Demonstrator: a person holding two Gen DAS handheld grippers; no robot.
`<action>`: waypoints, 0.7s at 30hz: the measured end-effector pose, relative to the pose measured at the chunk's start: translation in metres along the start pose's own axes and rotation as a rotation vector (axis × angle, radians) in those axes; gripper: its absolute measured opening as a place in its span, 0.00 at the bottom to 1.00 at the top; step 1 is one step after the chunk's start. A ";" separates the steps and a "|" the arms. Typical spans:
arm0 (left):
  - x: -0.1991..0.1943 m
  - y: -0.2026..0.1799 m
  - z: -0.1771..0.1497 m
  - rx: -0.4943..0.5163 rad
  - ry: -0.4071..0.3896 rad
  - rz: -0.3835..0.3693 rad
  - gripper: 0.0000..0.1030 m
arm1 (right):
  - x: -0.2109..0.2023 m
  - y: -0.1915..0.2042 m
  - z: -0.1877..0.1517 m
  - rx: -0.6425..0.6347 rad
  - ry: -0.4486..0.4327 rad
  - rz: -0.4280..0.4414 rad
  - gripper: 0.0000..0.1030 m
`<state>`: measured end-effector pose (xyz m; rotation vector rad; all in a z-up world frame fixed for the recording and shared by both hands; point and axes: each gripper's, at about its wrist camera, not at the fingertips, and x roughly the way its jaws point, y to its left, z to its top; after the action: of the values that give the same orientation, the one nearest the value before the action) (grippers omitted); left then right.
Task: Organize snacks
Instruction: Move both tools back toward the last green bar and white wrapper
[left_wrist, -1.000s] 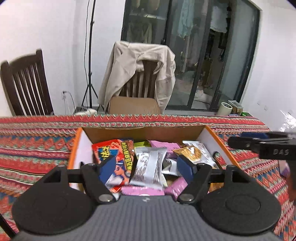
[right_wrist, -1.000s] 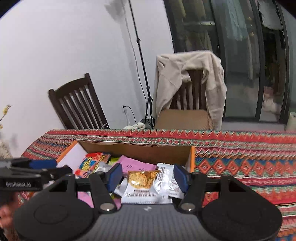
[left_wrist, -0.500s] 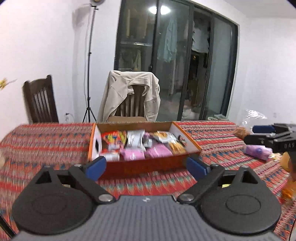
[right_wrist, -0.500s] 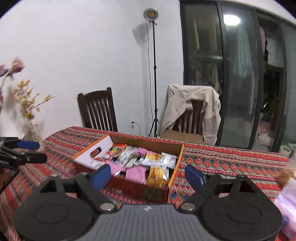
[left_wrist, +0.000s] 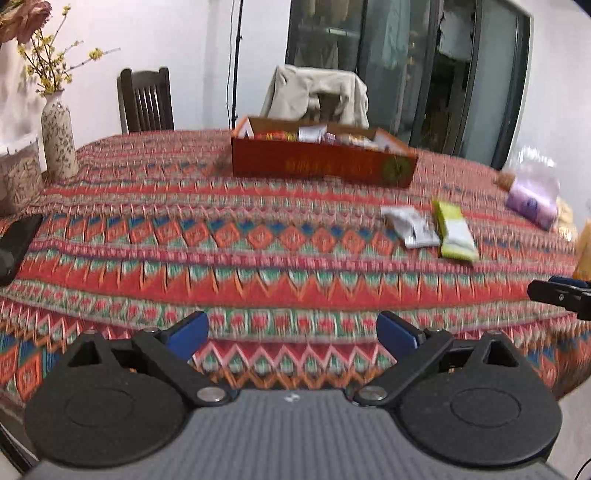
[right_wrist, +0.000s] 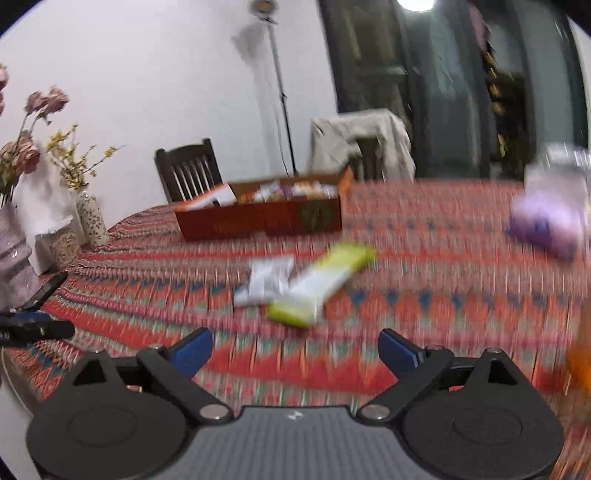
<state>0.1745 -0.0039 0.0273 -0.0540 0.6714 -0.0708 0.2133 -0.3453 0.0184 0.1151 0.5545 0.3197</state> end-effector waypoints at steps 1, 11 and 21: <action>0.001 -0.003 -0.003 0.004 0.008 0.000 0.97 | 0.000 -0.003 -0.008 0.020 0.012 0.002 0.94; 0.015 -0.044 0.001 0.106 0.021 -0.023 0.97 | -0.009 -0.017 -0.042 0.050 0.003 -0.047 0.94; 0.109 -0.119 0.051 0.165 0.005 -0.184 0.77 | -0.009 -0.029 -0.035 0.062 0.009 -0.046 0.94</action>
<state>0.2858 -0.1301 0.0085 0.0434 0.6619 -0.3030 0.1953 -0.3744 -0.0122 0.1610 0.5754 0.2585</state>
